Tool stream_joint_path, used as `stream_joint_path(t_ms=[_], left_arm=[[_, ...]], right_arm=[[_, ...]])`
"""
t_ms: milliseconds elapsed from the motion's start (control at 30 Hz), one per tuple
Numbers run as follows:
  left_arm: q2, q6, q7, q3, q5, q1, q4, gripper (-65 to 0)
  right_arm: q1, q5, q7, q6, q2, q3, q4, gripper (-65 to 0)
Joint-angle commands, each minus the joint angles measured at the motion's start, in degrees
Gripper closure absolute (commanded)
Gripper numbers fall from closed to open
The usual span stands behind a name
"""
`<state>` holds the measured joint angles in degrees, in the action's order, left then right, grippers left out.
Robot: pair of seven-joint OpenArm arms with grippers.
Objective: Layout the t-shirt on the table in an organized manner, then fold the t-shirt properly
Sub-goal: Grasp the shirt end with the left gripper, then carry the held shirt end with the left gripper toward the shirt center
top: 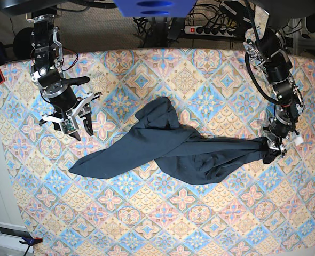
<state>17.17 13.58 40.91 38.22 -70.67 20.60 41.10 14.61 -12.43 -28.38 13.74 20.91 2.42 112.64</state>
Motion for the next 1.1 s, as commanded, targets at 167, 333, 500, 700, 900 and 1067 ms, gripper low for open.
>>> stream_joint_path(t_ms=[167, 333, 500, 700, 900, 1067], left_arm=[[0.2, 0.9, -0.8, -0.4, 0.0, 1.9, 3.5, 0.0], [-3.8, 1.0, 0.3, -4.9, 0.4, 0.7, 22.7, 0.0], [-8.0, 5.9, 6.0, -11.6, 0.1, 1.1, 29.6, 0.0], [-16.3, 6.9, 8.5, -28.7, 5.4, -0.7, 35.4, 0.0], [-25.3, 7.2, 8.5, -43.4, 19.0, -1.8, 37.4, 0.0], [-26.2, 7.3, 8.6, -51.7, 24.4, -1.8, 37.4, 0.0]], right_arm=[[2.8, -0.3, 1.6, -0.1, 0.6, 2.1, 1.5, -21.2], [4.3, -0.3, 1.6, -0.1, 0.6, 2.1, 1.5, -21.2], [4.4, -0.3, 1.6, -0.1, 0.6, 2.1, 2.5, -21.2], [8.8, -0.3, 1.8, -0.1, 0.6, 2.2, 3.0, -21.2], [9.2, -0.5, 4.4, -0.1, 0.8, 9.2, 3.1, -21.2], [9.1, -0.5, 4.4, 0.0, 0.9, 15.9, 2.9, -21.2]])
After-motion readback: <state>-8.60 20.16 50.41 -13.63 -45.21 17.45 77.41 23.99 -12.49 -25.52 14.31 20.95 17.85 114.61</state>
